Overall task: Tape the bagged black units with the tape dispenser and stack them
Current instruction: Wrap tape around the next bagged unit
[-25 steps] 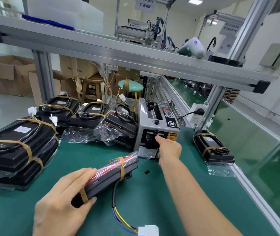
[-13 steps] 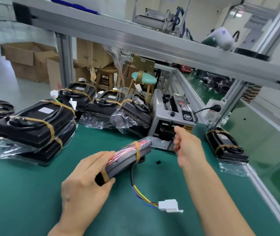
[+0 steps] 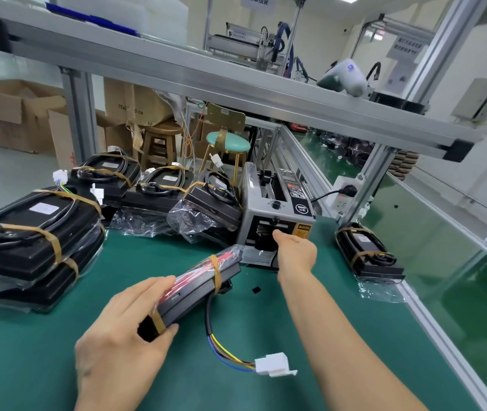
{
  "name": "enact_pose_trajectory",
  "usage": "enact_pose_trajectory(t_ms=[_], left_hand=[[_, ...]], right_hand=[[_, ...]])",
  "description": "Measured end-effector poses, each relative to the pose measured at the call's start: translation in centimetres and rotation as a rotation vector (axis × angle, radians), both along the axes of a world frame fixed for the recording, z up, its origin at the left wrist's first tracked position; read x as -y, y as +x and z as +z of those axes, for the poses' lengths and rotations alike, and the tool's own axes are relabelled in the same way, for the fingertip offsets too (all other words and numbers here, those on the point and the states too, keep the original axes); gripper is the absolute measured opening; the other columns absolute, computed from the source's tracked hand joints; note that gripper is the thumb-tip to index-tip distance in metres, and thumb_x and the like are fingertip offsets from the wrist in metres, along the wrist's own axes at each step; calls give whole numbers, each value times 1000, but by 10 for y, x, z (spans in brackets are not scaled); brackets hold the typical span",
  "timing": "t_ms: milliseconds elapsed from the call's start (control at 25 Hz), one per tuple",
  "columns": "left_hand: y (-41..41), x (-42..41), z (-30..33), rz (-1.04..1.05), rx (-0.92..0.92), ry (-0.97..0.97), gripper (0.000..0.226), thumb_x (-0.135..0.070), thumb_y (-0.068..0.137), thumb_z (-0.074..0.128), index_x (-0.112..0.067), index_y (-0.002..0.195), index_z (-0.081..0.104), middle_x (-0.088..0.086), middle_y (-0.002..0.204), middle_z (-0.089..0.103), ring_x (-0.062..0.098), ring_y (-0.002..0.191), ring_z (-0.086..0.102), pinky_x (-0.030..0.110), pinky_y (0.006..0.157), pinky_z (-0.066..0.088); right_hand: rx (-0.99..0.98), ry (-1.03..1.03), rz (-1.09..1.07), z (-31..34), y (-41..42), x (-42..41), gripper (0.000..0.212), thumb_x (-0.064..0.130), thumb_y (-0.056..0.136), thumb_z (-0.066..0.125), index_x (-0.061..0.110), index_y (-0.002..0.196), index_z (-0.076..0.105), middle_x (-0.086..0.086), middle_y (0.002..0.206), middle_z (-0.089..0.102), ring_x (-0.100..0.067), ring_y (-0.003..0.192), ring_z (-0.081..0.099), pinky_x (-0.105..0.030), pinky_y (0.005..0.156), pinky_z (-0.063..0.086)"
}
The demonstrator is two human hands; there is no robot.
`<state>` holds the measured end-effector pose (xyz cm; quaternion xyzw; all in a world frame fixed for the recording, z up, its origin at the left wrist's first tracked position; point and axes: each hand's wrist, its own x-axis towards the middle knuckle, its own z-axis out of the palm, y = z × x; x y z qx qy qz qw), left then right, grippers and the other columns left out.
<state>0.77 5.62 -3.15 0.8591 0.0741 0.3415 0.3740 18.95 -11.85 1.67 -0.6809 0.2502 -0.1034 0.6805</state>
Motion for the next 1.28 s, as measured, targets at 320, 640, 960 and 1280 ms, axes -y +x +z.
enact_pose_trajectory(t_ms=[320, 640, 960, 1280], left_hand=[[0, 1, 2, 34, 16, 10, 84, 6, 37, 89, -33, 109, 70, -21, 106, 61, 2, 98, 54, -4, 89, 27], [-3, 16, 7, 71, 9, -43, 77, 4, 40, 88, -27, 108, 71, -15, 107, 67, 4, 99, 57, 14, 84, 40], [-7, 16, 7, 90, 8, -32, 74, 1, 42, 89, -26, 109, 71, -12, 107, 68, 8, 98, 60, 17, 81, 43], [-7, 19, 9, 109, 40, -6, 67, 3, 47, 86, -23, 106, 72, -10, 106, 68, 15, 95, 64, 23, 79, 46]], right_hand=[[-133, 148, -51, 18, 3, -11, 26, 9, 80, 72, 9, 69, 49, -3, 66, 46, -16, 52, 34, -26, 48, 32], [162, 27, 994, 38, -126, -26, 10, 25, 80, 73, 20, 71, 76, 20, 129, 55, 17, 121, 43, -9, 91, 34], [212, -284, 843, 14, -139, -34, 15, 22, 81, 73, 28, 68, 75, 29, 146, 32, -1, 140, 25, -44, 119, 16], [188, -420, 843, 17, -142, -43, 15, 28, 82, 73, 32, 67, 71, 34, 142, 28, 4, 140, 15, -51, 119, 6]])
